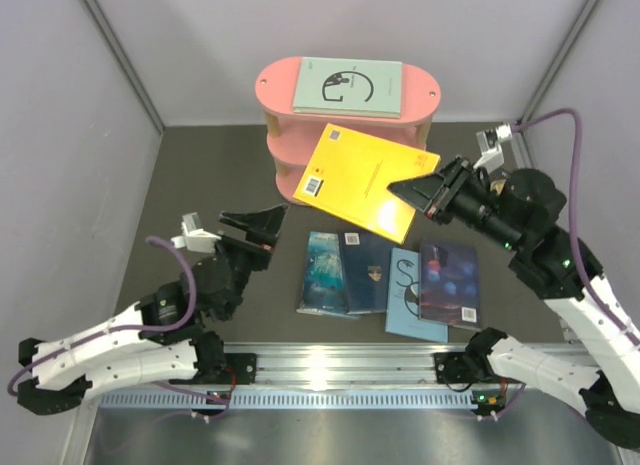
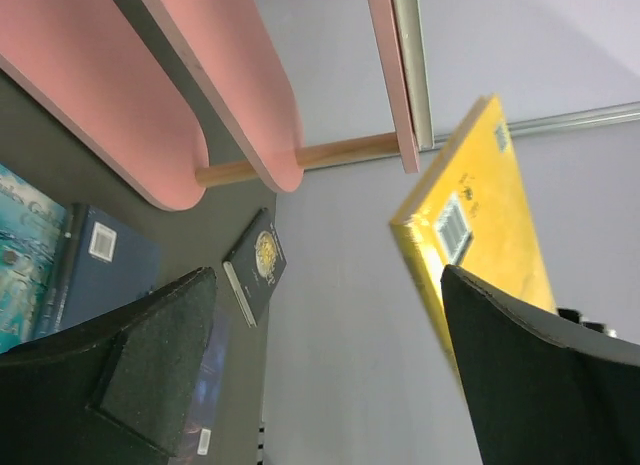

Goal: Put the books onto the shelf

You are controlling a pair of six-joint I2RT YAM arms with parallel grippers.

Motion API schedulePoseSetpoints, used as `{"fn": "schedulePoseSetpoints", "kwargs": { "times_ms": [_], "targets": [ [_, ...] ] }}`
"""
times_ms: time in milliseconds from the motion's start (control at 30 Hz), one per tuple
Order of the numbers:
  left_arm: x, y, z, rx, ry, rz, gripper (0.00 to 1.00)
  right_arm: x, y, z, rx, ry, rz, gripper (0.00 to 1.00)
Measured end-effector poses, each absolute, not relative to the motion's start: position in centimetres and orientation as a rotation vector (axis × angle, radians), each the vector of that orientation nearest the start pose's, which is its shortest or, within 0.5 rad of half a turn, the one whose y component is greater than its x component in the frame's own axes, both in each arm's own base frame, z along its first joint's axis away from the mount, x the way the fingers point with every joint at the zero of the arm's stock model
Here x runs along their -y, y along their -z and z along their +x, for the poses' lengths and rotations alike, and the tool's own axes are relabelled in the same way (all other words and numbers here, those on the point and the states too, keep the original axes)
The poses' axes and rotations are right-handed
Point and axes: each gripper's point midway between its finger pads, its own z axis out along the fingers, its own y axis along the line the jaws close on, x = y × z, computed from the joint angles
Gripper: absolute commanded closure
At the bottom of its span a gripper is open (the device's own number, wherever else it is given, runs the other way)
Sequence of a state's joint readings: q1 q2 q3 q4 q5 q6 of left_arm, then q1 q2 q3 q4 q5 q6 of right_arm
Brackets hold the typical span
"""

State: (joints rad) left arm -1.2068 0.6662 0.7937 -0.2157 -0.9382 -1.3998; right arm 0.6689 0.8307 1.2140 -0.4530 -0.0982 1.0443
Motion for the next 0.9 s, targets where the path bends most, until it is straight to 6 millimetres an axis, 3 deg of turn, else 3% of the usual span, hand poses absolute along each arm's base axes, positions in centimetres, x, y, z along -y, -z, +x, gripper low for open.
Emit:
{"fn": "schedulePoseSetpoints", "kwargs": {
  "times_ms": [167, 267, 300, 400, 500, 600, 700, 800, 900],
  "targets": [
    [15.8, -34.3, 19.2, -1.515, 1.142, -0.891, 0.01, -22.3, -47.7, 21.0, -1.783, -1.269, 0.147, 1.00],
    [14.7, -33.2, 18.9, -1.542, 1.094, -0.880, 0.01, -21.7, -52.4, 23.1, -1.712, -1.260, 0.108, 1.00],
    [14.6, -32.6, 18.8, -1.556, 1.078, -0.872, 0.01, -21.2, -54.4, 24.5, -1.673, -1.265, 0.102, 1.00],
    [15.0, -30.1, 18.7, -1.618, 1.028, -0.835, 0.01, -20.4, -57.9, 27.7, -1.587, -1.308, 0.079, 1.00],
    [15.8, -26.7, 18.5, -1.706, 0.966, -0.787, 0.01, -21.1, -59.0, 31.7, -1.569, -1.409, 0.028, 1.00],
    [16.6, -22.7, 18.2, -1.804, 0.895, -0.742, 0.01, -23.0, -57.8, 36.8, -1.613, -1.540, -0.031, 1.00],
    [17.2, -19.0, 17.8, -1.887, 0.836, -0.709, 0.01, -24.6, -54.6, 41.0, -1.689, -1.638, -0.039, 1.00],
    [17.4, -16.3, 17.4, -1.949, 0.788, -0.684, 0.01, -25.1, -50.6, 44.1, -1.794, -1.698, 0.004, 1.00],
    [17.4, -15.1, 17.3, -1.976, 0.762, -0.672, 0.02, -24.2, -47.9, 45.3, -1.863, -1.716, 0.057, 1.00]
  ]
}}
